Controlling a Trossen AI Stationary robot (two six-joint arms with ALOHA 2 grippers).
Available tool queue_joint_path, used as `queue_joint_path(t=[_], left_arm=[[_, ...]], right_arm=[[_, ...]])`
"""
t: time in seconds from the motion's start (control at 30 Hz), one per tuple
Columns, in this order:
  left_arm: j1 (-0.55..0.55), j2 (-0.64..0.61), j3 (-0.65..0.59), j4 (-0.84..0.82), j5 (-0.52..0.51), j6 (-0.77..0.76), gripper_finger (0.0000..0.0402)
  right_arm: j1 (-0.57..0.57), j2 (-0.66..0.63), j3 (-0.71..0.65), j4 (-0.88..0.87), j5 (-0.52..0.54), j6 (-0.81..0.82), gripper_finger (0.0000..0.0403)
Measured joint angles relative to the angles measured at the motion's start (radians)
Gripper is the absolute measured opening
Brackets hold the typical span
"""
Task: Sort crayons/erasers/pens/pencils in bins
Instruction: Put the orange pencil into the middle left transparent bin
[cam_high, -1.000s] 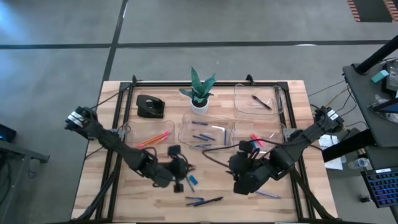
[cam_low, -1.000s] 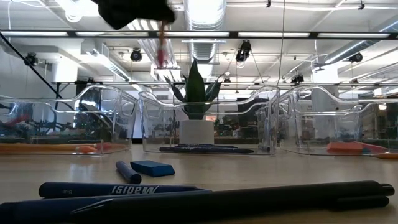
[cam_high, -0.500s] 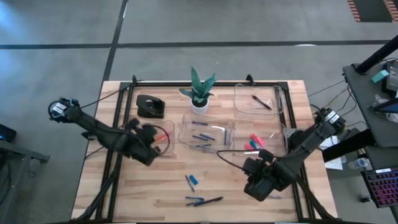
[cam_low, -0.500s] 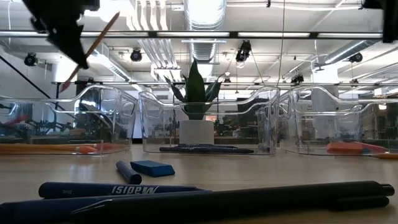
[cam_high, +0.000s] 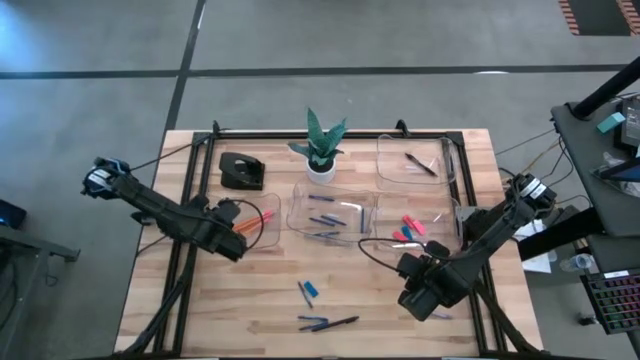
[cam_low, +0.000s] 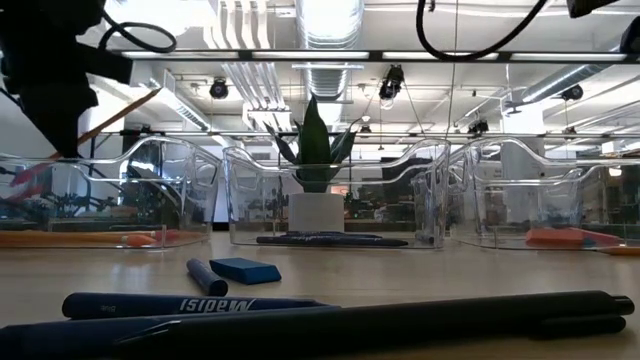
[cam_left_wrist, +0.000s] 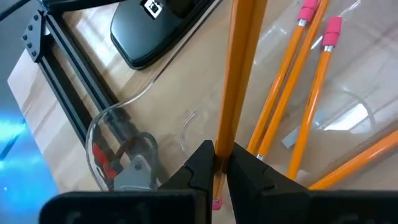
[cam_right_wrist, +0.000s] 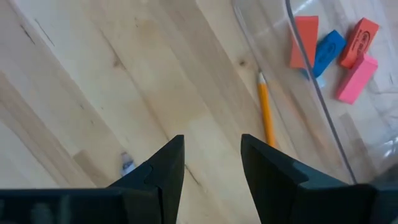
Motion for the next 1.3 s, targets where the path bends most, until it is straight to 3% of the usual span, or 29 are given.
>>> queue_joint_path(t=[0.4, 0.83, 1.3], left_arm=[[0.0, 0.006, -0.054, 0.143, 0.075, 0.132, 0.0014], [0.0, 0.007, -0.057, 0.163, 0.063, 0.141, 0.0047], [0.0, 0.007, -0.019, 0.178, 0.062, 0.149, 0.005]], right_arm=[[0.0, 0.0, -0.032, 0.03, 0.0, 0.004, 0.015], [0.0, 0.0, -0.149, 0.086, -0.066, 0.089, 0.015], [0.006, 0.0, -0.263, 0.161, -0.131, 0.156, 0.015]])
